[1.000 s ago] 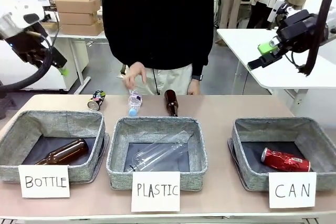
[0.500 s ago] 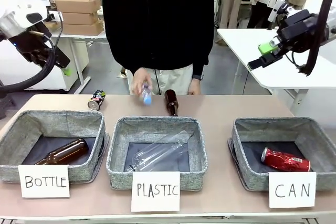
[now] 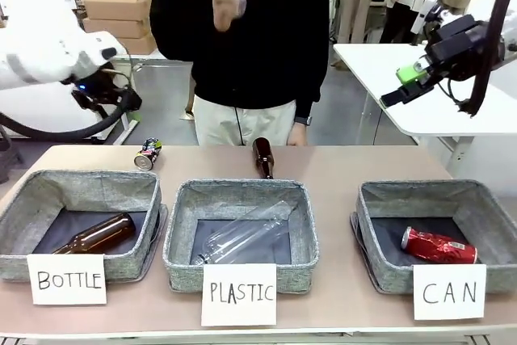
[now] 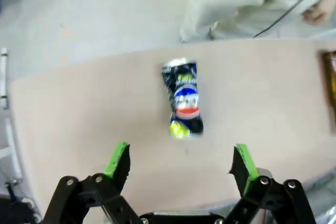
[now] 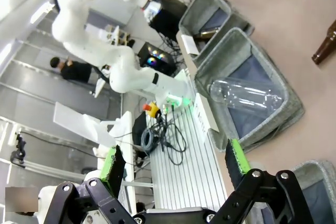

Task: Sort the can waste into the basket.
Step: Pick up the can waste from the table and place it in the right Fabric basket.

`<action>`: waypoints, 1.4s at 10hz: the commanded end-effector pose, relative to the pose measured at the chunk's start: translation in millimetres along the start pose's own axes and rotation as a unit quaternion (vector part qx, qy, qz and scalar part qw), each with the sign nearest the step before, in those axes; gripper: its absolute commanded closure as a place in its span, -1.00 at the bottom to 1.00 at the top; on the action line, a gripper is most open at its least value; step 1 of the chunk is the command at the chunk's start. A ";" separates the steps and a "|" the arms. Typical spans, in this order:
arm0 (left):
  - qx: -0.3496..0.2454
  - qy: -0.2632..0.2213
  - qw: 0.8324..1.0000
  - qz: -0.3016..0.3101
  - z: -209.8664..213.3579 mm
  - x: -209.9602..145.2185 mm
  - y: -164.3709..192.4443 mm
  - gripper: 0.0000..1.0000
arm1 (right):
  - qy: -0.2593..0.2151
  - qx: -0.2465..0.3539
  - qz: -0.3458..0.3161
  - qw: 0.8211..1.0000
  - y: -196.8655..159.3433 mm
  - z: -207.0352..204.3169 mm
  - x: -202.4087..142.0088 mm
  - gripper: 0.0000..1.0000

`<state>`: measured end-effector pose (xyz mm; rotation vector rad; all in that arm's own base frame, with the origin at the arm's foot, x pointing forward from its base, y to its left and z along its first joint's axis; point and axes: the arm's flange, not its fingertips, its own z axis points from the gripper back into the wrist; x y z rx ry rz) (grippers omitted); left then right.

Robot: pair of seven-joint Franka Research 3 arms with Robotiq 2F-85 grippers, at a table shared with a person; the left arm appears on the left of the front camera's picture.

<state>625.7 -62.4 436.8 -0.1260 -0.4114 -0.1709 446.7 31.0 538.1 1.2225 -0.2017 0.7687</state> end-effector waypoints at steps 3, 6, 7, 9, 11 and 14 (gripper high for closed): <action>-0.029 0.098 0.994 0.039 -78.8 21.0 -2.2 -1.00 | -0.004 -0.007 0.011 1.000 0.0 -2.3 -1.7 -1.00; -0.003 0.130 0.991 0.029 -127.4 7.1 -6.5 -1.00 | -0.004 -0.007 0.011 1.000 0.0 -2.3 -1.7 -1.00; -0.008 0.134 0.991 0.023 -136.9 2.3 -8.8 -1.00 | -0.004 -0.007 0.011 1.000 0.0 -2.3 -1.7 -1.00; -0.013 0.140 0.990 0.017 -144.3 -0.9 -12.3 -1.00 | -0.004 -0.007 0.011 1.000 0.0 -2.3 -1.7 -1.00; -0.015 0.130 0.991 0.026 -142.2 -0.2 -10.7 -1.00 | -0.004 -0.007 0.011 1.000 0.0 -2.3 -1.7 -1.00; 0.002 0.125 0.992 0.027 -141.7 -2.3 -10.4 1.00 | -0.004 -0.007 0.011 1.000 0.0 -2.3 -1.7 -1.00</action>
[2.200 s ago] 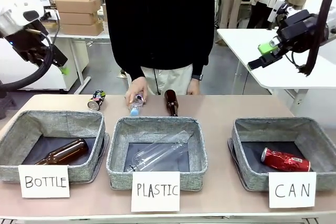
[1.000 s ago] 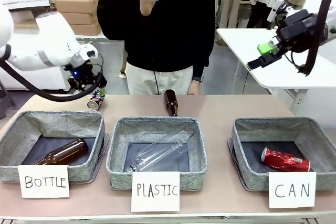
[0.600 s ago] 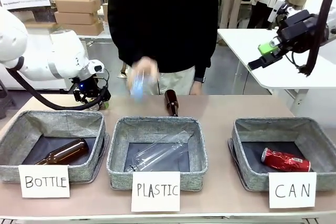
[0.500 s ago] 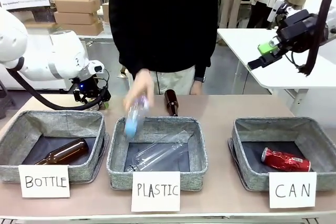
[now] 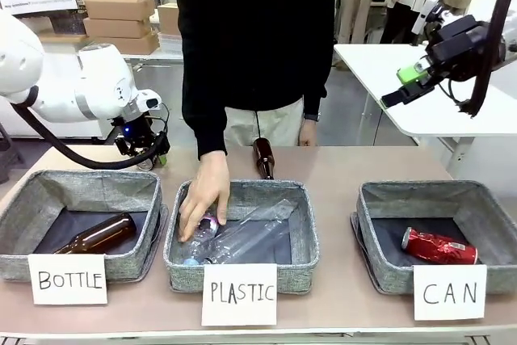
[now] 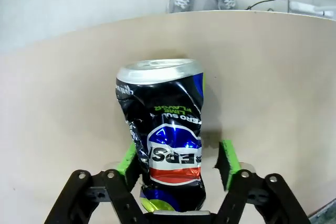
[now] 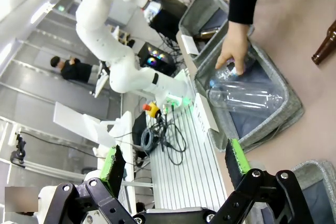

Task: Sort the can waste into the basket.
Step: Pick up the can waste from the table and place it in the right Fabric basket.

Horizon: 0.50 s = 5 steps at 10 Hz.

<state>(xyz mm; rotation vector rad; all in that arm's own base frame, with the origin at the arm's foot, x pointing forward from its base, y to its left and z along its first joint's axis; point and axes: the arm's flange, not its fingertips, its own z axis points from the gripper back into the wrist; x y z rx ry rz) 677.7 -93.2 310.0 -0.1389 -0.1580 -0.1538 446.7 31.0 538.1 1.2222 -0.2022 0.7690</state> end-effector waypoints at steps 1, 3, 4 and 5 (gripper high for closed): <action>0.017 -0.002 1.000 0.011 -1.4 -2.0 -1.2 1.00 | -0.004 -0.007 0.011 1.000 0.0 -2.2 -1.7 -1.00; 0.020 -0.005 1.000 0.010 0.9 -3.3 -1.3 0.74 | -0.004 -0.007 0.011 1.000 0.0 -2.2 -1.7 -1.00; 0.020 -0.006 1.000 0.010 1.9 -4.0 -1.2 0.93 | -0.004 -0.007 0.011 1.000 0.0 -2.2 -1.7 -1.00; 0.021 -0.007 1.000 0.010 2.7 -5.2 -1.3 1.00 | -0.004 -0.007 0.011 1.000 0.0 -2.2 -1.7 -1.00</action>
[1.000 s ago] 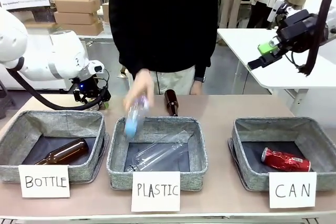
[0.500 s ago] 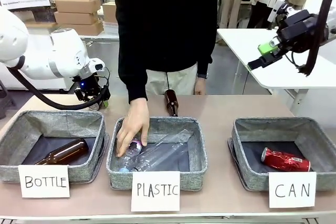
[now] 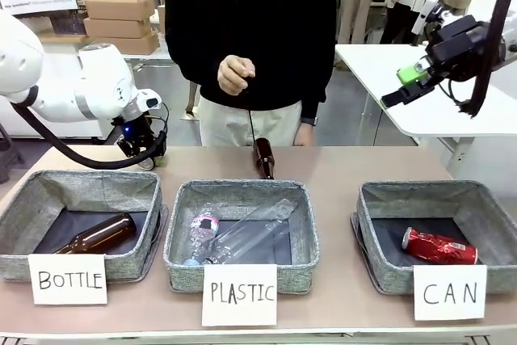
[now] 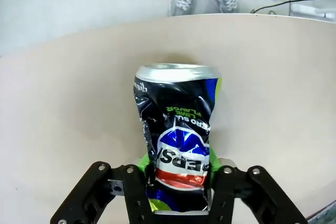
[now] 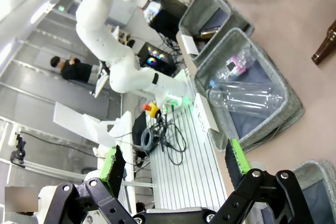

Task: Sort the can waste into the basket.
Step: Pick up the can waste from the table and place it in the right Fabric basket.

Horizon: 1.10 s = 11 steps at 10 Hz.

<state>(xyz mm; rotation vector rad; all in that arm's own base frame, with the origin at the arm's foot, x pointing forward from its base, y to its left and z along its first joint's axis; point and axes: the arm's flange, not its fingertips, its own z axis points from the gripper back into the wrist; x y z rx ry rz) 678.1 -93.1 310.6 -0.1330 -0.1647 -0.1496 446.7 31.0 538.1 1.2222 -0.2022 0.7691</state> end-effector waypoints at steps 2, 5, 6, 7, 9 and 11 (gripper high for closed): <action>0.018 -0.006 1.000 0.010 5.7 -7.6 -0.5 1.00 | -0.004 -0.007 0.011 1.000 0.0 -2.2 -1.7 -1.00; 0.007 -0.022 1.000 0.019 36.4 -12.7 0.1 1.00 | -0.004 -0.007 0.011 1.000 0.0 -2.2 -1.7 -1.00; 0.004 -0.030 0.999 0.020 63.5 -18.3 0.6 1.00 | -0.004 -0.007 0.011 1.000 0.0 -2.2 -1.7 -1.00; -0.002 -0.033 0.999 0.016 95.8 -28.2 -0.7 1.00 | -0.004 -0.007 0.011 1.000 0.0 -2.2 -1.7 -1.00; -0.060 0.004 0.998 -0.036 187.0 -72.8 -6.4 1.00 | -0.004 -0.007 0.011 1.000 0.0 -2.2 -1.7 -1.00; -0.080 0.045 0.989 -0.112 263.9 -142.8 -16.7 1.00 | -0.004 -0.007 0.011 1.000 0.0 -2.2 -1.7 -1.00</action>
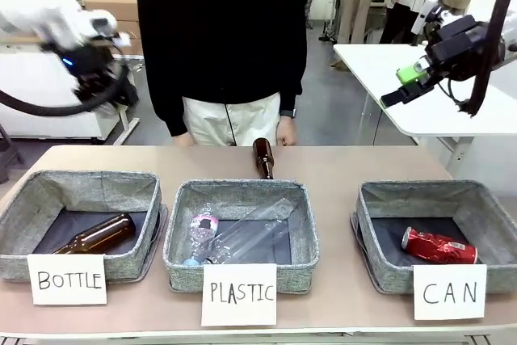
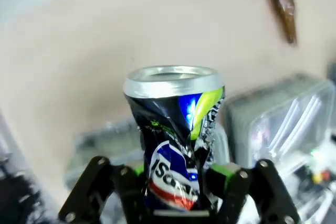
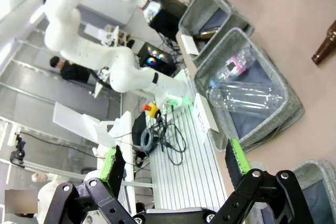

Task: Sort the can waste into the basket.
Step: Pick up the can waste from the table and place it in the right Fabric basket.

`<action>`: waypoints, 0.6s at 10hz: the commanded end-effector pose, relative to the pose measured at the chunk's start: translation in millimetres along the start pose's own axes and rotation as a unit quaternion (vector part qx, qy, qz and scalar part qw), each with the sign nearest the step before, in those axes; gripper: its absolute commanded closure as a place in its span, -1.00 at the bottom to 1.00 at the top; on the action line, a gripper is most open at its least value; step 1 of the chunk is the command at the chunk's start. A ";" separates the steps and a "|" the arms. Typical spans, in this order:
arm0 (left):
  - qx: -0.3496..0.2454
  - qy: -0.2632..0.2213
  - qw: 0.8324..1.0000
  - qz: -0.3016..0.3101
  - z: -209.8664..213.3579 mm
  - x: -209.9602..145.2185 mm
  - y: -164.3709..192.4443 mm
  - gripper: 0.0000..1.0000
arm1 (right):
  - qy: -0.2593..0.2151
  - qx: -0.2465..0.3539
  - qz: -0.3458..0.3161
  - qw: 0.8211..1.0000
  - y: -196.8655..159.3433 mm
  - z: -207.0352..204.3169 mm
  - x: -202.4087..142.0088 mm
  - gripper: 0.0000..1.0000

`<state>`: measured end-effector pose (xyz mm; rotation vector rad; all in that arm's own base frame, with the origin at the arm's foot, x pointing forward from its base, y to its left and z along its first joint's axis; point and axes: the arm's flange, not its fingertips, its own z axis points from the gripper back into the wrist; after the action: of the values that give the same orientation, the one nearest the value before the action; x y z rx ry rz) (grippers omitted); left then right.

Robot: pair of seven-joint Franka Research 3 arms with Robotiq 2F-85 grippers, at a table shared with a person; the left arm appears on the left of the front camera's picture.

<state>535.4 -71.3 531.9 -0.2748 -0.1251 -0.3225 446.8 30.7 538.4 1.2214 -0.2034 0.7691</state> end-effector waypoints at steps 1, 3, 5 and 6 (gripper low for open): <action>0.018 0.041 0.997 -0.061 40.3 -82.3 -17.8 1.00 | -0.004 -0.007 0.011 1.000 -0.2 -2.6 -1.8 -1.00; 0.088 -0.007 0.988 -0.123 50.0 -168.6 -55.4 1.00 | -0.004 -0.007 0.011 1.000 -0.2 -2.6 -1.8 -1.00; 0.040 0.040 0.994 -0.089 63.7 -131.8 -48.2 1.00 | -0.004 -0.007 0.011 1.000 -0.2 -2.6 -1.8 -1.00; 0.040 0.040 0.994 -0.089 63.7 -131.8 -48.2 1.00 | -0.004 -0.007 0.011 1.000 -0.2 -2.6 -1.8 -1.00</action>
<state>349.8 -58.5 574.3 -0.0997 -0.1179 -0.5512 446.2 30.6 538.4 1.2209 -0.2041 0.7687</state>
